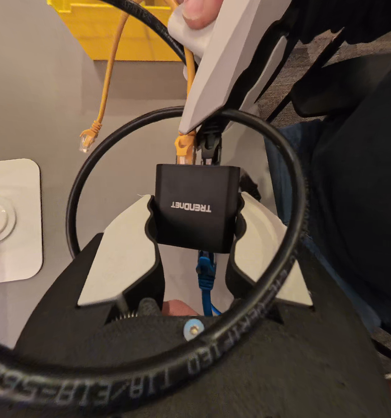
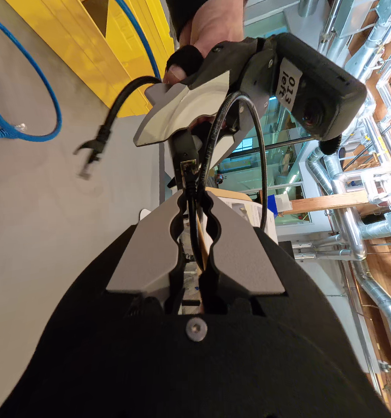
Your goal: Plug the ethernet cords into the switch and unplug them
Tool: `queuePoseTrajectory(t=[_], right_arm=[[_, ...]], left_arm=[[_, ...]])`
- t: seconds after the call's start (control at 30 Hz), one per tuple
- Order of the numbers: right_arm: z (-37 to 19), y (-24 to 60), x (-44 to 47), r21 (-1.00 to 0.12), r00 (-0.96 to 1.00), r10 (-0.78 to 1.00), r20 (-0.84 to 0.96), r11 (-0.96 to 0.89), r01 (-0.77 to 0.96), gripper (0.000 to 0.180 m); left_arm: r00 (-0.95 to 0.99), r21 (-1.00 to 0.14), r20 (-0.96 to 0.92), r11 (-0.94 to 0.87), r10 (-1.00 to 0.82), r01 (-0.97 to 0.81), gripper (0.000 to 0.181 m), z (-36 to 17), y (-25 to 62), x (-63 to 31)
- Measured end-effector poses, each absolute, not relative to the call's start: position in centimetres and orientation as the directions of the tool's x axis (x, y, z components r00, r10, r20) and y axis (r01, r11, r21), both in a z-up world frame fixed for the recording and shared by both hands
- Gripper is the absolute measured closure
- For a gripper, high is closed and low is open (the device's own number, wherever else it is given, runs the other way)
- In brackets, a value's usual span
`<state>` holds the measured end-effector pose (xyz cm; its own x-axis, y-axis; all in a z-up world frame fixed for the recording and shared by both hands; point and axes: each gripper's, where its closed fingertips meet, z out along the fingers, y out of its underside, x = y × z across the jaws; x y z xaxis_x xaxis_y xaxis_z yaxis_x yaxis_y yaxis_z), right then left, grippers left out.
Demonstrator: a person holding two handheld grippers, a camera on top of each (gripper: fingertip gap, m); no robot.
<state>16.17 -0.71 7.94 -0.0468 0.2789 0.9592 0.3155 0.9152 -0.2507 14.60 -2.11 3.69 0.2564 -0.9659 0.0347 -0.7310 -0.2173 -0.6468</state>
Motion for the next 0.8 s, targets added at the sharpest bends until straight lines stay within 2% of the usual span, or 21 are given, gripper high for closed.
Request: queuePoseTrajectory(t=[0.1, 0.23, 0.33, 0.57, 0.67, 0.8], right_arm=[[7.1, 0.2, 16.1, -0.327, -0.046, 0.362, 0.931, 0.885, 0.332, 0.167], [7.3, 1.1, 16.6, -0.377, -0.017, 0.412, 0.911, 0.848, 0.372, 0.154], [7.2, -0.2, 17.2, -0.399, -0.037, 0.441, 0.897, 0.843, 0.361, 0.154], [6.4, -0.8, 15.1, -0.332, -0.102, 0.405, 0.909, 0.849, 0.411, 0.153], [6.2, 0.5, 14.6, -0.279, -0.122, 0.374, 0.92, 0.838, 0.469, 0.163], [5.9, 1.0, 14.3, -0.245, -0.144, 0.348, 0.926, 0.847, 0.473, 0.161]], left_arm=[[0.319, -0.619, 0.049, -0.28, -0.946, -0.734, 0.114, 3.4, -1.6, 14.3], [0.402, -0.568, 0.08, -0.373, -0.912, -0.733, 0.114, 2.7, -0.9, 13.1], [0.451, -0.551, 0.11, -0.432, -0.886, -0.714, 0.114, 2.4, -0.5, 12.2], [0.487, -0.513, 0.112, -0.47, -0.866, -0.718, 0.114, 2.3, -0.6, 12.7], [0.497, -0.51, 0.111, -0.478, -0.861, -0.715, 0.115, 2.6, -0.6, 12.9], [0.522, -0.505, 0.13, -0.509, -0.843, -0.697, 0.115, 2.5, -0.3, 12.7]])
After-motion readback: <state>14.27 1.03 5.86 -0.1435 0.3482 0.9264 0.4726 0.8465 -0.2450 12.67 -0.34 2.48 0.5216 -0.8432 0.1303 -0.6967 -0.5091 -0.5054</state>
